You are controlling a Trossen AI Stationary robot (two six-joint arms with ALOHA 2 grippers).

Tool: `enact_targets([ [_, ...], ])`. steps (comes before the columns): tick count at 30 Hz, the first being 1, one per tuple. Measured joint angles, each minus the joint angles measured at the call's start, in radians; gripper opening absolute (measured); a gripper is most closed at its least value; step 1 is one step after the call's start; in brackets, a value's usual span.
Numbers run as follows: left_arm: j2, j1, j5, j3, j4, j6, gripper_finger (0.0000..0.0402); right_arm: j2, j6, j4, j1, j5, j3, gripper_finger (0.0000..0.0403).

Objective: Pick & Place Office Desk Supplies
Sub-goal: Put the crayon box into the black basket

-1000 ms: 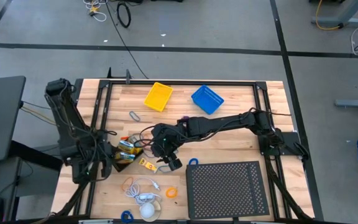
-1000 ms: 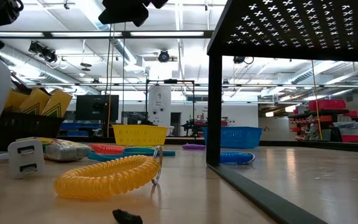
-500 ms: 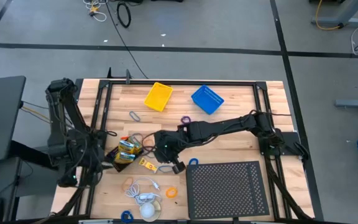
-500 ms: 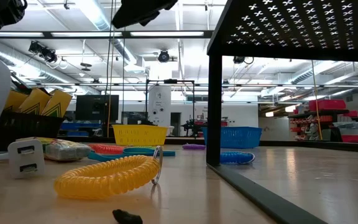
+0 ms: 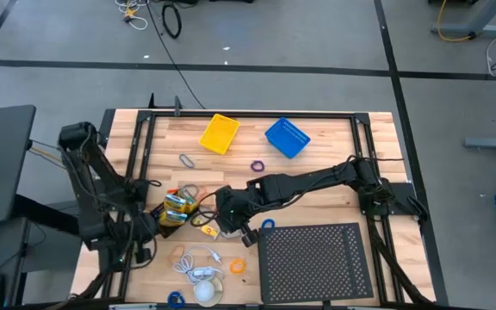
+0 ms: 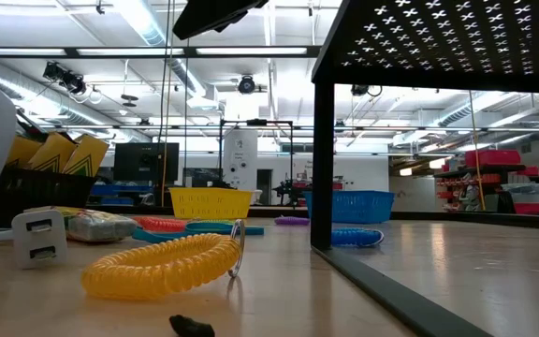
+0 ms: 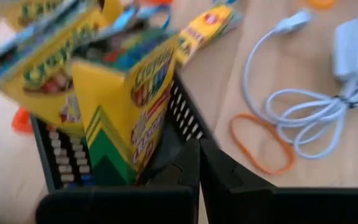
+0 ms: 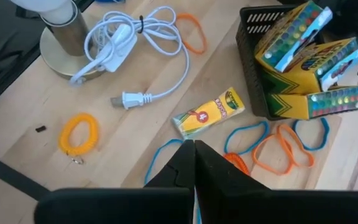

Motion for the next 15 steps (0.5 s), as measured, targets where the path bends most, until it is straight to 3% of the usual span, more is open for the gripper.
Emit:
enact_targets([
  [15,0.130,0.103,0.114,-0.001,-0.266,-0.333,0.0001,0.000,-0.007,-0.002,0.008,0.044,0.000,0.0002],
])
